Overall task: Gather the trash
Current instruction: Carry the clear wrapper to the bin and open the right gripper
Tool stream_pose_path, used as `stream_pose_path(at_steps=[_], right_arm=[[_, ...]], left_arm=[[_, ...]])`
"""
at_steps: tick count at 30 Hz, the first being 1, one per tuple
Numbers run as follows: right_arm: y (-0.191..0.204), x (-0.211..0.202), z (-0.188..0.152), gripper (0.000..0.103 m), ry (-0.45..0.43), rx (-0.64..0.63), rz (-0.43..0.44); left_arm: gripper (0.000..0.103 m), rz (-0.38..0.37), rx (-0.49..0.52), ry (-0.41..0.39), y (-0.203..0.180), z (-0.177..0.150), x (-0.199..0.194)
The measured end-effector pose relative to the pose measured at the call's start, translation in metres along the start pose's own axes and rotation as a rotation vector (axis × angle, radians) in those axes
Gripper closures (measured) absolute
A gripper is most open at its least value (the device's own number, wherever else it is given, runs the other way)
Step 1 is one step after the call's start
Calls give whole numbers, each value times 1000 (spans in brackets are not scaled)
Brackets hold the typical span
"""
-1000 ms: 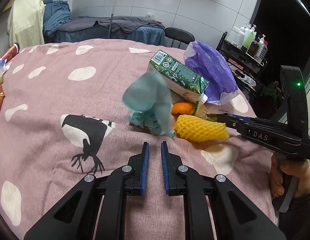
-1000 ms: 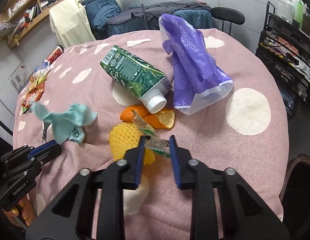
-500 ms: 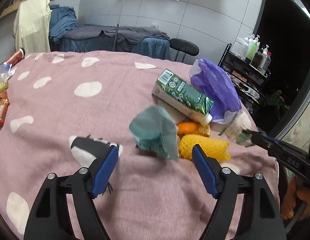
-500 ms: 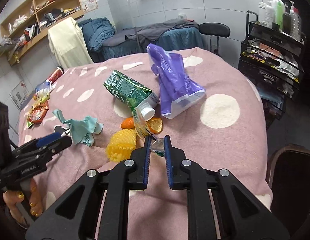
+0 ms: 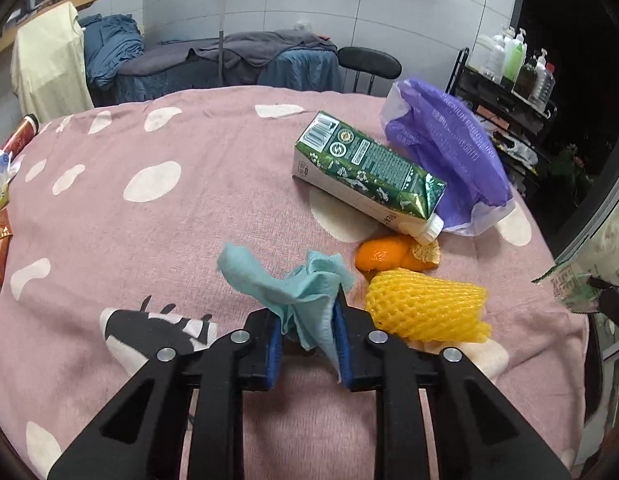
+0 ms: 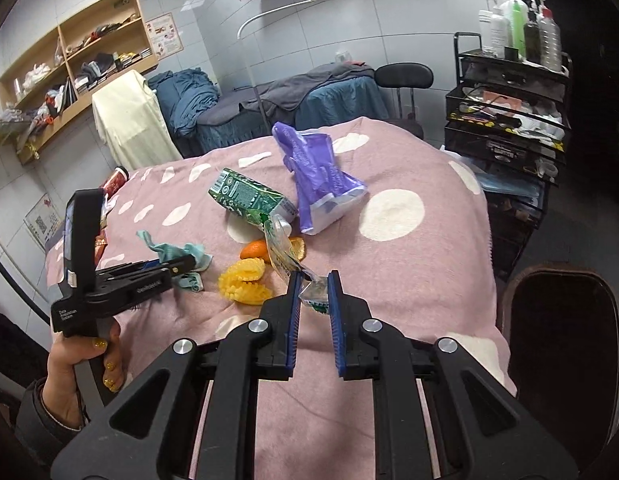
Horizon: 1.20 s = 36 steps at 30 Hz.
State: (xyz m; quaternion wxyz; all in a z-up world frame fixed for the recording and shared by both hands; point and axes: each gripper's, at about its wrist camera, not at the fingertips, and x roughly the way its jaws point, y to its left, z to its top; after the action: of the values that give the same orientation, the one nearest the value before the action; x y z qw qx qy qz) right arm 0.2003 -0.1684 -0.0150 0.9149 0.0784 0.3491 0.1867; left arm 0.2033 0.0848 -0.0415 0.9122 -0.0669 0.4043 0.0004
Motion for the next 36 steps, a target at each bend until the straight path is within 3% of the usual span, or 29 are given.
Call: stream_pose_path(at_steps=[13, 23, 36], right_arm=[[-40, -43, -29, 88, -69, 109, -53], [-79, -71, -51, 88, -99, 196, -131], [-144, -89, -72, 88, -111, 321, -351]], left_arm=[[83, -81, 7, -144, -31, -24, -73], [83, -190, 79, -156, -78, -40, -88], [83, -307, 239, -133, -155, -53, -84]])
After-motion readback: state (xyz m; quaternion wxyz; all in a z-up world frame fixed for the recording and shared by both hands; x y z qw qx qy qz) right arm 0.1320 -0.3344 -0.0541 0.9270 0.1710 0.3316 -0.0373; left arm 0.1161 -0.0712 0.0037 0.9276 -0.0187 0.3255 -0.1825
